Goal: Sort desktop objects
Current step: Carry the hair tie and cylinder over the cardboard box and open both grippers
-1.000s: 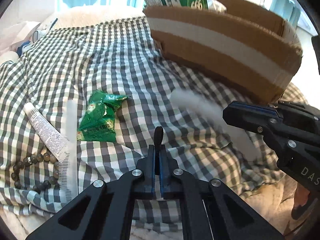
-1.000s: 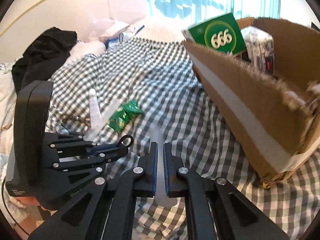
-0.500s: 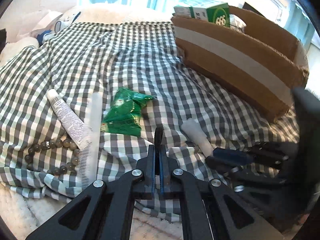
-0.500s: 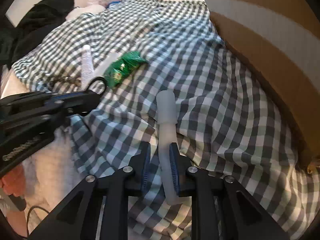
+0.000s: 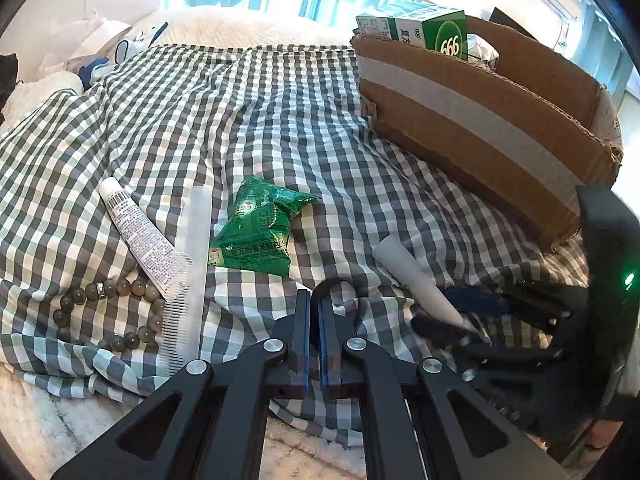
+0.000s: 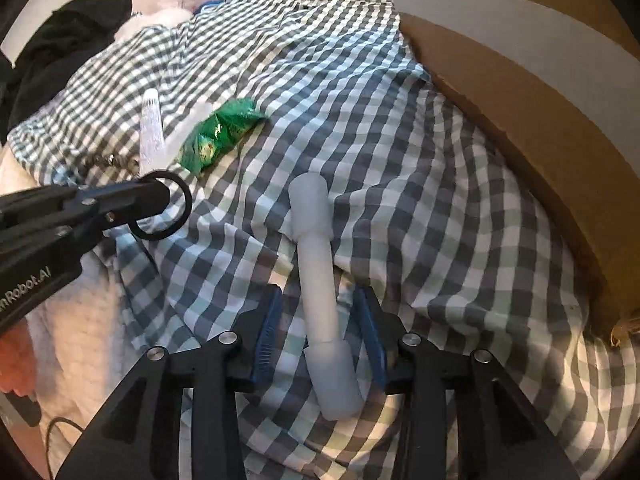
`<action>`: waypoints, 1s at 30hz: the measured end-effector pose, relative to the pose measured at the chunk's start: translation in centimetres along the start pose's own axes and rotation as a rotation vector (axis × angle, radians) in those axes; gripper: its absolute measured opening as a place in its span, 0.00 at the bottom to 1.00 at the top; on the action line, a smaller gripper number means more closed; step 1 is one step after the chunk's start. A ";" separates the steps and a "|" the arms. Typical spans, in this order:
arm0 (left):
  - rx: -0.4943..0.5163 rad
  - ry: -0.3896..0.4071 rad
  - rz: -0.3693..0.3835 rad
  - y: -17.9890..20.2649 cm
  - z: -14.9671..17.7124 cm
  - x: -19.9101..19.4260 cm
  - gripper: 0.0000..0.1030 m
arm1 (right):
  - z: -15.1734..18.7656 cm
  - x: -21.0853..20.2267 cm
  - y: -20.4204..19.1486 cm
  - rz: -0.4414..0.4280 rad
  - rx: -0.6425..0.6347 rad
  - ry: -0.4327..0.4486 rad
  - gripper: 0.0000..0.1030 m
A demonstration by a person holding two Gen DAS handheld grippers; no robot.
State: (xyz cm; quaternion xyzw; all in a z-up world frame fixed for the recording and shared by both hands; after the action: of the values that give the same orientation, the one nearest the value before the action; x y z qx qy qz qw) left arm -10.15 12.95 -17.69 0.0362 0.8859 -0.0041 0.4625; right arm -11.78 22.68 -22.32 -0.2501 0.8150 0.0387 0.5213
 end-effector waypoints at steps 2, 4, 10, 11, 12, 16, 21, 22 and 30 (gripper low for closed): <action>-0.006 -0.004 -0.002 -0.1 0.0 0.1 0.03 | -0.3 -0.3 0.0 0.007 -0.003 0.003 0.10; -0.011 -0.003 -0.005 -0.3 0.0 0.2 0.03 | -0.7 -1.0 -0.2 0.005 -0.012 0.030 0.09; -0.037 0.029 -0.002 -0.6 -0.6 -0.5 0.03 | -3.1 -4.5 -2.0 0.000 -0.064 0.146 0.08; -0.040 0.036 -0.003 -0.6 -0.8 -0.8 0.03 | -3.5 -5.2 -2.4 -0.007 -0.073 0.167 0.09; -0.041 0.047 -0.010 -0.7 -1.0 -1.1 0.03 | -4.0 -5.9 -2.8 -0.020 -0.082 0.187 0.09; -0.061 0.112 -0.019 -0.6 -2.2 -3.2 0.03 | -5.6 -8.6 -4.0 -0.064 -0.098 0.262 0.08; -0.076 0.193 0.025 0.7 -4.9 -6.4 0.03 | -8.1 -13.6 -3.7 -0.124 -0.082 0.371 0.09; -0.073 0.216 0.032 1.0 -5.6 -7.2 0.03 | -8.7 -14.8 -3.3 -0.125 -0.078 0.399 0.09; -0.069 0.307 0.135 5.1 -12.8 -11.2 0.03 | -12.3 -21.2 2.7 -0.062 -0.023 0.512 0.09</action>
State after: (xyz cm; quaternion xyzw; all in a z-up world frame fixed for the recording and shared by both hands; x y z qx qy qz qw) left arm -13.89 17.91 -1.10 0.0797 0.9413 0.0630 0.3219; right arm -16.16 28.83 1.20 -0.2825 0.9119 -0.0326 0.2960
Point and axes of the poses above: each gripper's, at about its wrist camera, not at the fingertips, and x roughly the way its jaws point, y to its right, z to its underside, the point moved 9 cm from there along x, roughly the way its jaws point, and after that the axes turned 13 degrees about -z, right-handed, at the moved point
